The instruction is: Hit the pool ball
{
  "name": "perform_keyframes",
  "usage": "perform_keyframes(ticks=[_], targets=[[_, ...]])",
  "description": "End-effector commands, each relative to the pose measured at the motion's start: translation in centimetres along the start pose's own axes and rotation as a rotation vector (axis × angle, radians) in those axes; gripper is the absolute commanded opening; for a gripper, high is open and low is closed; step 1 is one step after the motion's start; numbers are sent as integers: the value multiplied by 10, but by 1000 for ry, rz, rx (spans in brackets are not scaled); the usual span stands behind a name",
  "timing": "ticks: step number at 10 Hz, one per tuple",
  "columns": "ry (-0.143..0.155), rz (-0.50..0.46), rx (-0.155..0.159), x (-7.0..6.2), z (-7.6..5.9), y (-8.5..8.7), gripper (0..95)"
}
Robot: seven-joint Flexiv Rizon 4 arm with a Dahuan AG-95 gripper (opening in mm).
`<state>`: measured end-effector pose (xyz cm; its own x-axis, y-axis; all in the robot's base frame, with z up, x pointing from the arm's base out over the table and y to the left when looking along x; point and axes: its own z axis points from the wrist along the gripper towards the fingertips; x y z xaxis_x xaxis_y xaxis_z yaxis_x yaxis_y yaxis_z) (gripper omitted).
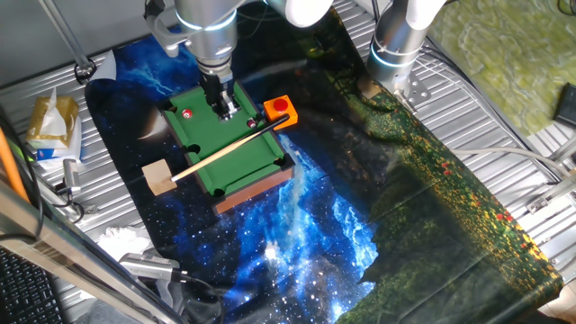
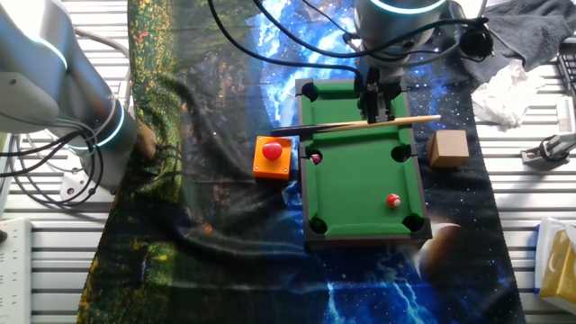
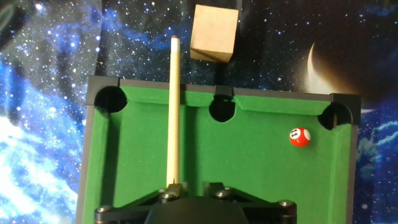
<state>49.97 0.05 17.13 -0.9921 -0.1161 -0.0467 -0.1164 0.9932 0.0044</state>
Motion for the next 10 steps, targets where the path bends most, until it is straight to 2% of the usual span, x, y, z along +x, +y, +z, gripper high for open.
perform_keyframes(ticks=[1,2,3,7,8,10], targets=[[-1,10,-3,0,0,0,190],[-8,3,-4,0,0,0,570],[-11,-5,-8,-1,1,2,760],[-4,-19,-7,-4,4,11,760],[-4,-7,-6,-6,6,16,570],[-7,-3,-5,-8,8,19,570]])
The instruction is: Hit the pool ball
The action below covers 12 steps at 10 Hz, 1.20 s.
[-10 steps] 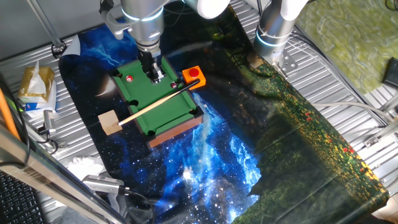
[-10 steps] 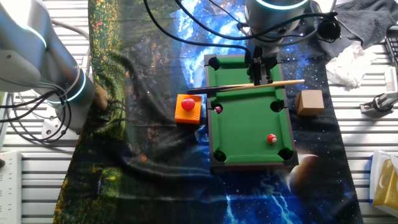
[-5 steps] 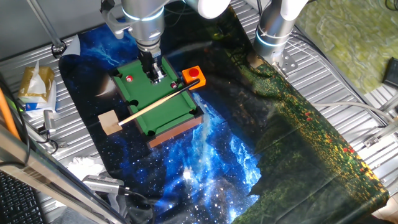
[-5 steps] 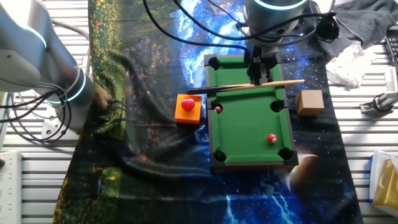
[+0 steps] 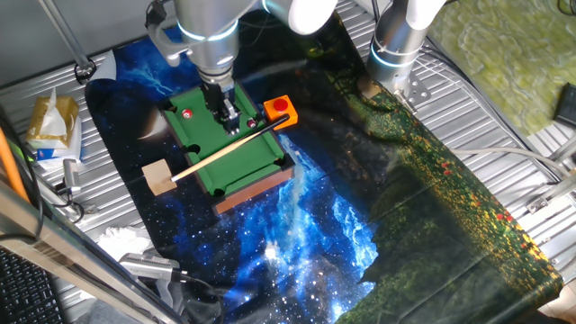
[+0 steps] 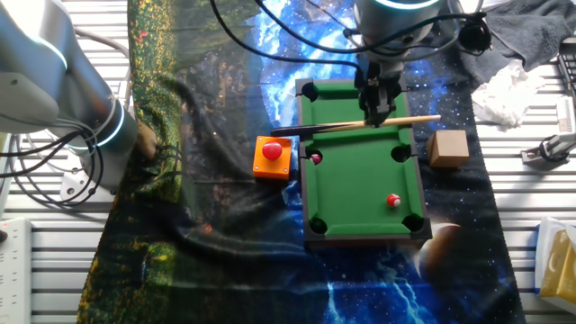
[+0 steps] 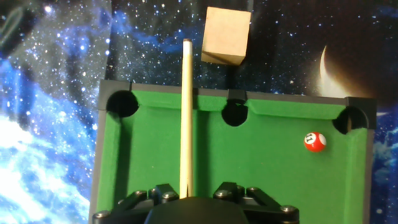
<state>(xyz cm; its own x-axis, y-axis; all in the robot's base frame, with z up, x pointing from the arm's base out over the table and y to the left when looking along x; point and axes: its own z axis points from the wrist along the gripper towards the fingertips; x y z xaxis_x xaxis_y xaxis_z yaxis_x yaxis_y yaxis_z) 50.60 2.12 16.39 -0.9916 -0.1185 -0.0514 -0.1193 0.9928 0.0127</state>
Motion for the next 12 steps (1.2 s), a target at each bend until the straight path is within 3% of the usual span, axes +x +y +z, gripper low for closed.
perform_keyframes(ticks=[1,6,11,12], targets=[[-7,-3,5,0,4,0,570],[-16,5,8,-1,37,2,570],[-17,31,7,1,55,3,570],[-18,35,8,2,62,3,380]])
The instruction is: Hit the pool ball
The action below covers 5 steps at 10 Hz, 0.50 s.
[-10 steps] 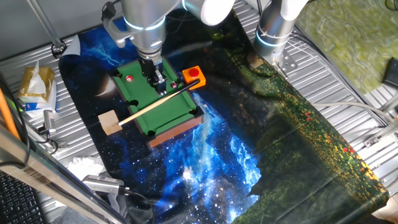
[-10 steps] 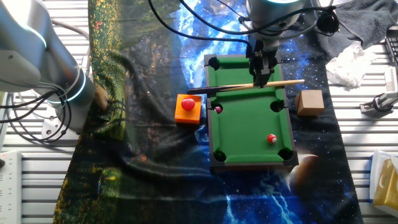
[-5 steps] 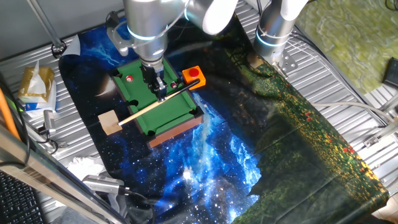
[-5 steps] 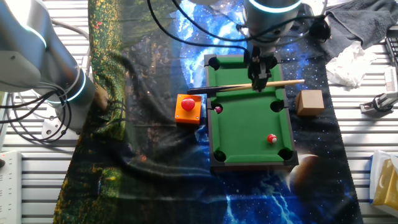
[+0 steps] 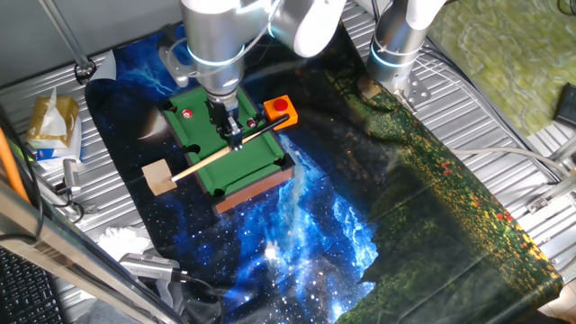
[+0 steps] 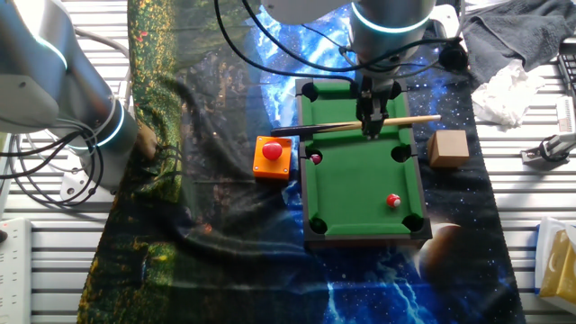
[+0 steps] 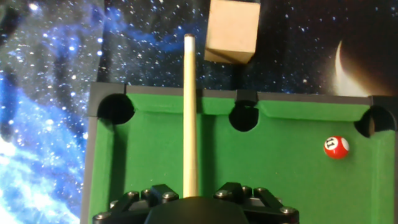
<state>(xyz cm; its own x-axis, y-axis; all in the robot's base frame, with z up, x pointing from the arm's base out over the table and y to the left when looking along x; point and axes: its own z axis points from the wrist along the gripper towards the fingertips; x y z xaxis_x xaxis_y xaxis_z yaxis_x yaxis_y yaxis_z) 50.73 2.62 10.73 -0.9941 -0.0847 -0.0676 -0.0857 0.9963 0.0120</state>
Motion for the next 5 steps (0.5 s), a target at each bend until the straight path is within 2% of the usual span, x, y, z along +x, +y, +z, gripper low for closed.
perform_keyframes(ticks=[1,5], targets=[[-5,5,5,1,9,0,380],[-8,12,8,3,20,1,380]])
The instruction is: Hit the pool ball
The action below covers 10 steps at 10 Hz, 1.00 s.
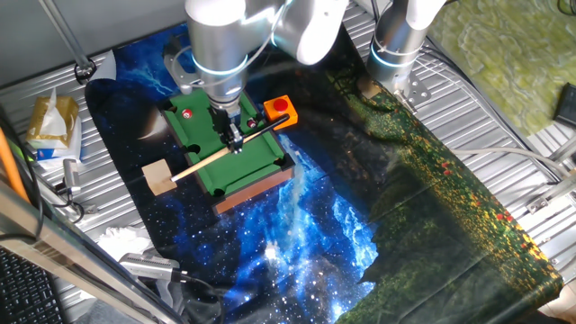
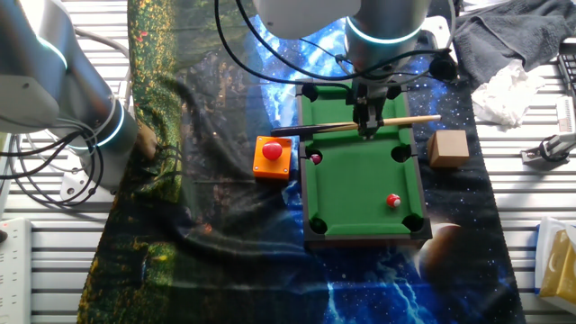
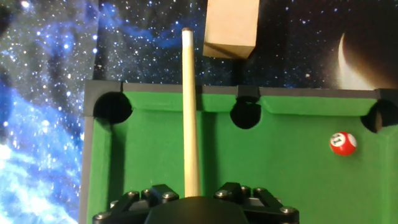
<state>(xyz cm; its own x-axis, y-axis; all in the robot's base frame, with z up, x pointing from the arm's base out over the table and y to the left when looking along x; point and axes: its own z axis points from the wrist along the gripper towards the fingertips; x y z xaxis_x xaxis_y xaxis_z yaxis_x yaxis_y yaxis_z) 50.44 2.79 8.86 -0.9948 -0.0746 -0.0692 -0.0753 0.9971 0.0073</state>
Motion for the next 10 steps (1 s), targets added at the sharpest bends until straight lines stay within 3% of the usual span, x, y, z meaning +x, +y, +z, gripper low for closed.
perform_keyframes(ticks=[1,4,6,10], targets=[[-6,5,2,0,4,0,380],[-6,10,8,0,7,1,380],[-2,14,13,0,7,1,0],[-2,8,15,0,6,1,0]])
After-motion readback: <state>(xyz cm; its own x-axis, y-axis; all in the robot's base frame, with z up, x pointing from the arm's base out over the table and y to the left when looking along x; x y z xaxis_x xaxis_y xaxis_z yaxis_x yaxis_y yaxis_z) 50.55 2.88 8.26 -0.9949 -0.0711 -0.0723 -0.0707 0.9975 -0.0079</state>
